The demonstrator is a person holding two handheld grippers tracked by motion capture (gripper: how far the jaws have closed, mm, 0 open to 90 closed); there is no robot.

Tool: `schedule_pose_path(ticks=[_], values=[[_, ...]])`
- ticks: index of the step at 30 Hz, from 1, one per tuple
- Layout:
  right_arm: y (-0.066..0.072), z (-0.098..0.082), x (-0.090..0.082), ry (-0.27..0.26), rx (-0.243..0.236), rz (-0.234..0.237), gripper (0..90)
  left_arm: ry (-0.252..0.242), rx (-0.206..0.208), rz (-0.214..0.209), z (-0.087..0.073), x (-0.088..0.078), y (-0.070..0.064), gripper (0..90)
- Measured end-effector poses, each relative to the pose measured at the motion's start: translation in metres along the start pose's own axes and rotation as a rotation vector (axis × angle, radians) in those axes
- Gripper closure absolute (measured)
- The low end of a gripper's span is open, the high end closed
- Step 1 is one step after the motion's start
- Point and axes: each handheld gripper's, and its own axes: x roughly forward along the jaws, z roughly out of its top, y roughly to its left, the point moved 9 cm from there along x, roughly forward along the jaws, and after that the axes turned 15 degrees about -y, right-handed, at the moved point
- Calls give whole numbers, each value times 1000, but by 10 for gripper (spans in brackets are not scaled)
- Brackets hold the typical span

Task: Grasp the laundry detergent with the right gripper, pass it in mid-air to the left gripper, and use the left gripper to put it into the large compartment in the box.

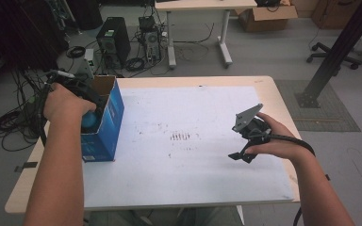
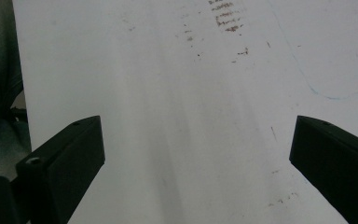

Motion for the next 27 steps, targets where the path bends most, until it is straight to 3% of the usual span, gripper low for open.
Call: schedule_pose_path(ticks=[6,11,17,22,24,27], values=[[1,2,-1,-6,-7,5,32,6,9,13,-2,-13,-3,220],[2,5,-3,-10,-16,2,33,3,24,-1,-3,-23,-7,174],[4,9,-8,-13,-24,3,32,4,17,11,-4,-37,-8,95],[5,10,-12,-15,-31,0,32,-16,26,21,-4,-52,-8,74],[6,11,-14,-18,-35,0,32,-14,26,34,-4,-58,-8,3],[6,11,-15,-19,-37,0,32,-28,44,25,-3,-65,-12,2]])
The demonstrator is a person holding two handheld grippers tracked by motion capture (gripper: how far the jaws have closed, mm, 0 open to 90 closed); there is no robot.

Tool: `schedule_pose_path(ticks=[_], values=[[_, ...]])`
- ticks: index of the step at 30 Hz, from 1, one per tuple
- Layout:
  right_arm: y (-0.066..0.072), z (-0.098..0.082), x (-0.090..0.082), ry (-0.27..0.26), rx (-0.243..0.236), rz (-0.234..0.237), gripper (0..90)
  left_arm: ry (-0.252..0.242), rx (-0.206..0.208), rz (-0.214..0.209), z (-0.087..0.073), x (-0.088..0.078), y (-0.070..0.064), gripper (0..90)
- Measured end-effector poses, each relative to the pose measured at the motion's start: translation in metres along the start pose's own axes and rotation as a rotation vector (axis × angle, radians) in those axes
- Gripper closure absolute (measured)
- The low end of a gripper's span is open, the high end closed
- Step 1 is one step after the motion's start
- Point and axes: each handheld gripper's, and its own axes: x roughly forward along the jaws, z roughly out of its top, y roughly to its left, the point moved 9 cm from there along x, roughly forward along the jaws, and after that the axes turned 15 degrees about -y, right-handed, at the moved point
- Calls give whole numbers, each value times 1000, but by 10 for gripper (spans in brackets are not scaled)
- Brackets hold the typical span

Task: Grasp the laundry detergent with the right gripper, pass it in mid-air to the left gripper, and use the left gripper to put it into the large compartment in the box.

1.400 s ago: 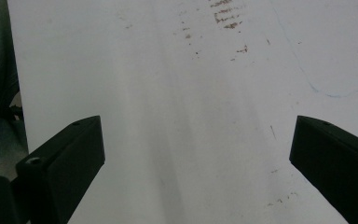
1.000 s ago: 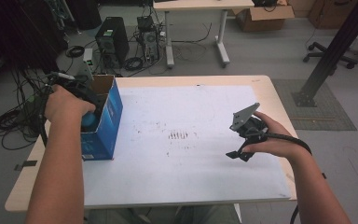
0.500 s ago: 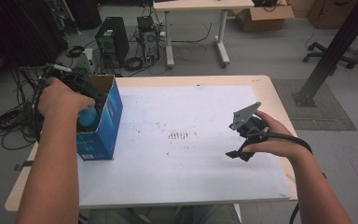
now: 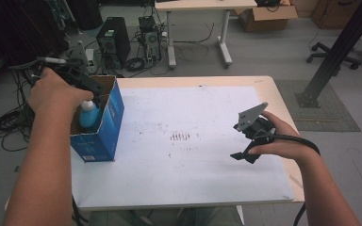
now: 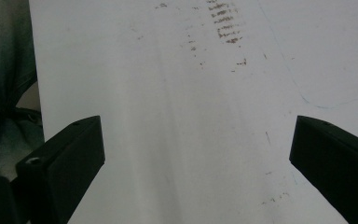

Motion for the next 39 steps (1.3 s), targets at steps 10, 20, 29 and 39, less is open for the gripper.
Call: schedule_pose_path(ticks=[10,20,29,39], values=[[-3,5,-4,9,-8,-6,32,-82,167,-21,13,-30,-32,2],[-14,20,-14,36,-31,-17,32,-127,404,-117,25,-59,-81,2],[-23,37,-17,76,-65,-15,32,-163,763,-223,16,-69,-126,3],[-21,43,-14,128,-101,2,33,-90,1011,-300,-6,-40,-151,2]])
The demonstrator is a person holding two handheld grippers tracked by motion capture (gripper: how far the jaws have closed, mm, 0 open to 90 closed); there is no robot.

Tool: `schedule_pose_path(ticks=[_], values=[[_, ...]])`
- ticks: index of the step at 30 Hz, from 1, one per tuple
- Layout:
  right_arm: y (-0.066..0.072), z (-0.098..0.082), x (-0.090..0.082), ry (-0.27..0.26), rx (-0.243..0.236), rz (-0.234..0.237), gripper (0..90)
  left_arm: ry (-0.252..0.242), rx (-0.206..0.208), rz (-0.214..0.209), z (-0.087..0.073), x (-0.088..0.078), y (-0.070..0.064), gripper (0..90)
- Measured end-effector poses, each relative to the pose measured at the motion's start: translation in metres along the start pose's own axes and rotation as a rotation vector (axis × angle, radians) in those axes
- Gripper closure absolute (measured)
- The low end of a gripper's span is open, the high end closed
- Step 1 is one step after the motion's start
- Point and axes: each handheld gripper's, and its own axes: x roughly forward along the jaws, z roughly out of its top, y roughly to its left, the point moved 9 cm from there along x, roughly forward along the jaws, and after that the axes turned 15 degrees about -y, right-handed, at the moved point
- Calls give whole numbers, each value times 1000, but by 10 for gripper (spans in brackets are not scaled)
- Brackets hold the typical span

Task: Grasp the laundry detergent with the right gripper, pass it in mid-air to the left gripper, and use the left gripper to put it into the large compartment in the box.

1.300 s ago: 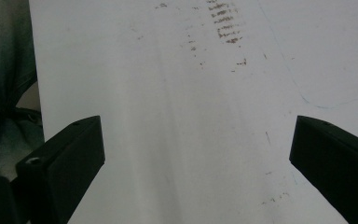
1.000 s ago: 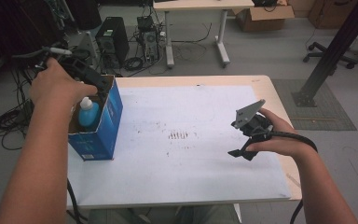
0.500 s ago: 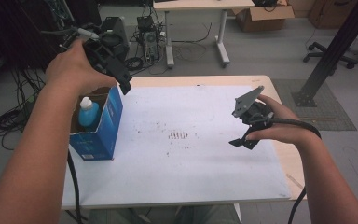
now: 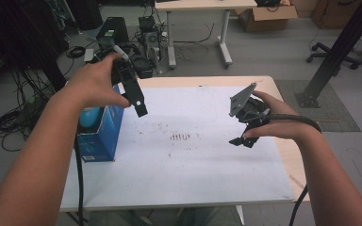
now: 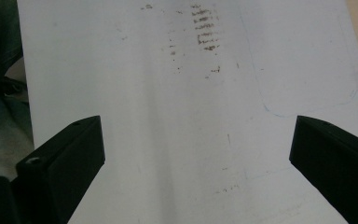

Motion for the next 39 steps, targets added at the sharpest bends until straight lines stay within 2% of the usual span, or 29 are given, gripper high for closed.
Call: schedule_pose_path(ticks=[1,3,4,5,6,7,12,15,17,19,24,28,35,36,39], values=[[0,0,0,0,0,0,33,0,0,0,0,0,0,2],[0,1,-1,11,-8,5,33,14,51,-27,0,4,-6,2],[1,1,-1,24,-16,14,33,21,93,-56,2,7,-13,2],[1,1,-1,24,-16,14,33,21,93,-56,2,7,-13,2],[1,0,-1,39,-25,20,33,30,137,-89,3,9,-21,2],[1,0,-1,39,-25,20,33,30,137,-89,3,9,-21,2],[3,0,0,79,-41,41,34,48,223,-151,6,14,-38,2],[3,0,1,96,-45,47,35,43,253,-194,6,20,-46,2],[3,0,1,108,-38,53,35,57,270,-202,4,26,-49,2],[2,1,1,120,-42,56,36,74,272,-217,2,31,-52,2],[1,3,0,134,-47,65,36,75,282,-236,1,37,-54,3],[0,2,1,143,-48,72,36,85,281,-250,1,38,-53,2],[-2,-1,4,166,-50,94,36,89,309,-273,2,43,-51,3],[-2,-2,5,176,-47,108,36,90,312,-276,2,45,-51,2],[-4,-4,6,188,-47,105,37,87,312,-277,3,48,-49,2]])
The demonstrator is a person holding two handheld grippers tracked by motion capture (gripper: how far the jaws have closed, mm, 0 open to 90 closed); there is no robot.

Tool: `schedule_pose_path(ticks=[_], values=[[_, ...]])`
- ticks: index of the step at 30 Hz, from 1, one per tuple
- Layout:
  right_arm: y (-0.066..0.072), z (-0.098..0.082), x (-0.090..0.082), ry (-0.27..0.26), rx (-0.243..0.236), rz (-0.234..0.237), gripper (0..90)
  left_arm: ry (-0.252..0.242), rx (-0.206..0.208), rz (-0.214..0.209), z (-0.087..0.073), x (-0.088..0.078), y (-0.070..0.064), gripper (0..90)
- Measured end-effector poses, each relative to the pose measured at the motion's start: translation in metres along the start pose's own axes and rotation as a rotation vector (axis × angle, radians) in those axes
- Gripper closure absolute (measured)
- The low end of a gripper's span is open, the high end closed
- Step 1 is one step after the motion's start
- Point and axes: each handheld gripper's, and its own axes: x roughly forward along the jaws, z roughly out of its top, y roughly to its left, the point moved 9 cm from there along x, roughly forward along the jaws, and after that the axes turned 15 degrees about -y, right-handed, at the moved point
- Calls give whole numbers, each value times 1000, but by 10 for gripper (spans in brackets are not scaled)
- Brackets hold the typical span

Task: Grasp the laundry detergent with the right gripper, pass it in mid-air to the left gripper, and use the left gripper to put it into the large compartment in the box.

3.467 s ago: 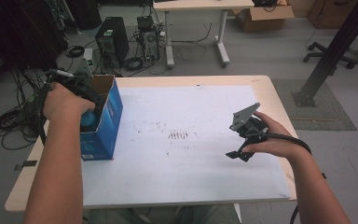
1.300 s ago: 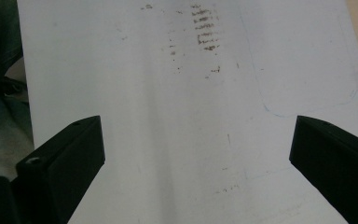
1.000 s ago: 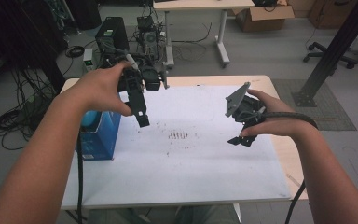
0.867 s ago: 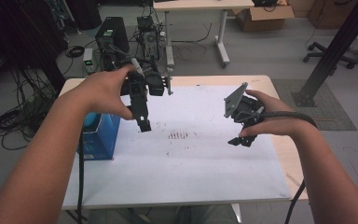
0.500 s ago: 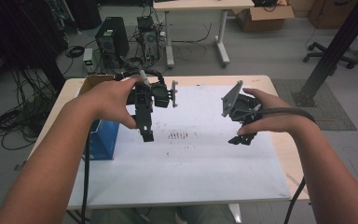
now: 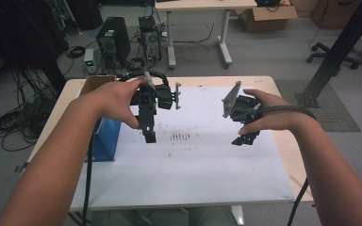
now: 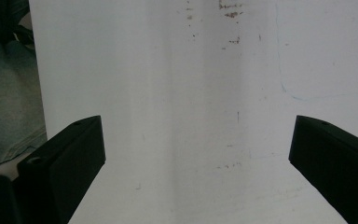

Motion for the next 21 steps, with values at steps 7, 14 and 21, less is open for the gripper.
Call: schedule_pose_path(ticks=[7,14,21], values=[[-3,0,7,5,-1,11,38,2,-1,4,2,6,9,2],[-4,1,8,3,-1,15,38,2,-4,1,2,6,10,2],[-4,1,8,1,-2,15,38,-2,-7,0,1,6,11,2]])
